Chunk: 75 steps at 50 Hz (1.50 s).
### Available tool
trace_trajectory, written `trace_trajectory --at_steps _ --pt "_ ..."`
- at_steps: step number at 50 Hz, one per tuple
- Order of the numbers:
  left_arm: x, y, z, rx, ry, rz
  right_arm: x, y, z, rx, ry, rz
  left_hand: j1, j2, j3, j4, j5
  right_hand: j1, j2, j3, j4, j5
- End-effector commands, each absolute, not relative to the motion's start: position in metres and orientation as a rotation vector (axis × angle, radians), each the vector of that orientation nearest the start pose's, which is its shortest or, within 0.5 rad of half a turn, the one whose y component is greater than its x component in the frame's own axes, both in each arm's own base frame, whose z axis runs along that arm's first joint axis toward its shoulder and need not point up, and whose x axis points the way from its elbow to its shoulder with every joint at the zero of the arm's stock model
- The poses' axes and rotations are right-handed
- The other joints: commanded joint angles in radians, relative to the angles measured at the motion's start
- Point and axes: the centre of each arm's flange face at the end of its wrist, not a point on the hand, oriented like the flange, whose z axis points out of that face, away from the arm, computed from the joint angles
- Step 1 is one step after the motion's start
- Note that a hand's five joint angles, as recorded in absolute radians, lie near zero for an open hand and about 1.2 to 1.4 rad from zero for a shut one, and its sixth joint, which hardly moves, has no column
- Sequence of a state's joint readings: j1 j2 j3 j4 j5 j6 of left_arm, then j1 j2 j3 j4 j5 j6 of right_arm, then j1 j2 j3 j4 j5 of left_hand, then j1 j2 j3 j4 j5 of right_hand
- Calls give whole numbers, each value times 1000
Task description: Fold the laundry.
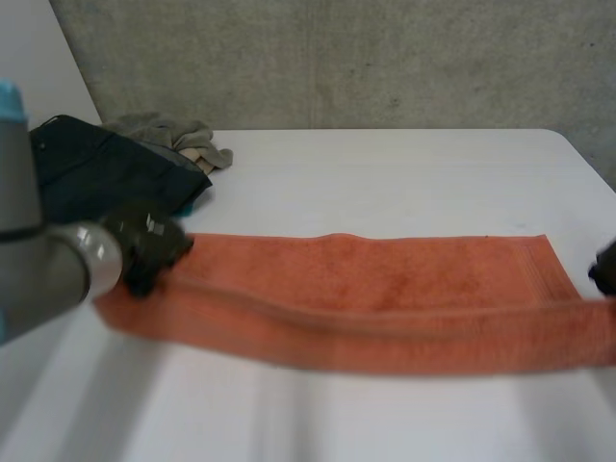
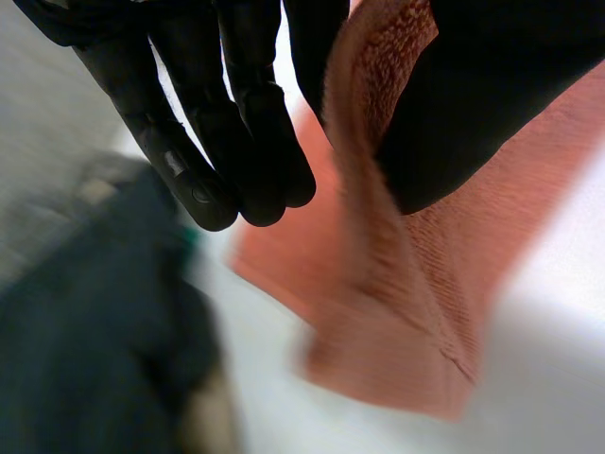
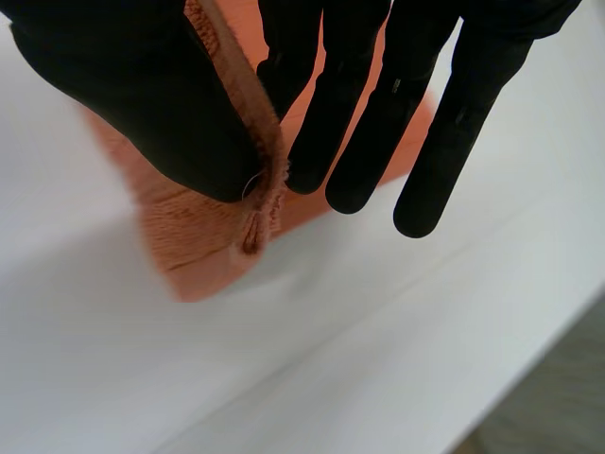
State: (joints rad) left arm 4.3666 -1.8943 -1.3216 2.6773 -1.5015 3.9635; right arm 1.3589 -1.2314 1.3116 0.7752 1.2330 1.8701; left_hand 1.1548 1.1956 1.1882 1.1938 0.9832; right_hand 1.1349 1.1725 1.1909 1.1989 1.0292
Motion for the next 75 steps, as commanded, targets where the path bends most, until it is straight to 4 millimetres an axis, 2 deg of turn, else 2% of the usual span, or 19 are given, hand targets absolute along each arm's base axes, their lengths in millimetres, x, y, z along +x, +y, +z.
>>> trace_trajectory --at_steps 1,3,4,7,8,10,11,15,18,26,35,42,47,53,54,59,62,66,75 --pt "-282 -325 304 1256 1838 -1908 123 -381 278 -1587 2501 -1895 242 201 208 202 239 261 224 205 197 193" --pt "-289 -341 322 1179 1740 -2023 128 -399 293 -1494 2429 -2108 242 201 208 202 239 261 224 205 197 193" --pt "-294 -354 346 1079 1620 -2149 130 -417 312 -1380 2336 -2338 242 201 208 202 239 261 224 205 197 193" --pt "-295 -370 383 896 1449 -2321 129 -437 348 -1168 2135 -2694 242 201 208 202 239 261 224 205 197 193" --pt "-293 -375 409 761 1328 -2433 124 -446 372 -977 1976 -2909 242 201 208 202 239 261 224 205 197 193" --pt "-286 -378 432 623 1220 -2531 121 -450 390 -816 1831 -3055 242 201 208 202 239 261 224 205 197 193" --pt "-281 -379 448 512 1150 -2613 117 -449 409 -656 1672 -3175 242 201 208 202 239 261 224 205 197 193" --pt "-273 -377 468 355 1051 -2766 114 -437 433 -464 1458 -3255 242 201 208 202 239 261 224 205 197 193" --pt "-274 -376 461 377 1095 -2789 117 -432 429 -492 1471 -3214 242 201 208 202 239 261 224 205 197 193" --pt "-276 -382 404 569 1315 -2713 129 -426 385 -677 1683 -2970 242 201 208 202 239 261 224 205 197 193" --pt "-276 -374 300 803 1685 -2478 133 -411 294 -870 2139 -2469 242 201 208 202 239 261 224 205 197 193" --pt "-269 -333 229 1068 1944 -2135 115 -379 214 -1011 2471 -2005 242 201 208 202 239 261 224 205 197 193" --pt "-251 -290 195 1249 2104 -1803 97 -352 186 -1126 2588 -1791 242 201 208 202 239 261 224 205 197 193" --pt "-224 -234 177 1449 2242 -1374 72 -322 196 -1306 2697 -1598 242 201 208 202 239 261 224 205 197 193" --pt "-218 -218 176 1517 2254 -1261 67 -313 199 -1361 2722 -1501 242 201 208 202 239 261 224 205 197 193" --pt "-211 -196 185 1648 2212 -1123 67 -297 200 -1562 2681 -1201 242 201 208 202 239 261 224 205 197 193" --pt "-222 -209 205 1615 2117 -1292 73 -306 201 -1628 2639 -1198 242 201 208 202 239 261 224 205 197 193" --pt "-239 -238 217 1517 2056 -1471 78 -332 199 -1519 2676 -1317 242 201 208 202 239 261 224 205 197 193" --pt "-266 -311 210 1287 2036 -1602 96 -391 193 -1334 2624 -1720 242 201 208 202 239 261 224 205 197 193"
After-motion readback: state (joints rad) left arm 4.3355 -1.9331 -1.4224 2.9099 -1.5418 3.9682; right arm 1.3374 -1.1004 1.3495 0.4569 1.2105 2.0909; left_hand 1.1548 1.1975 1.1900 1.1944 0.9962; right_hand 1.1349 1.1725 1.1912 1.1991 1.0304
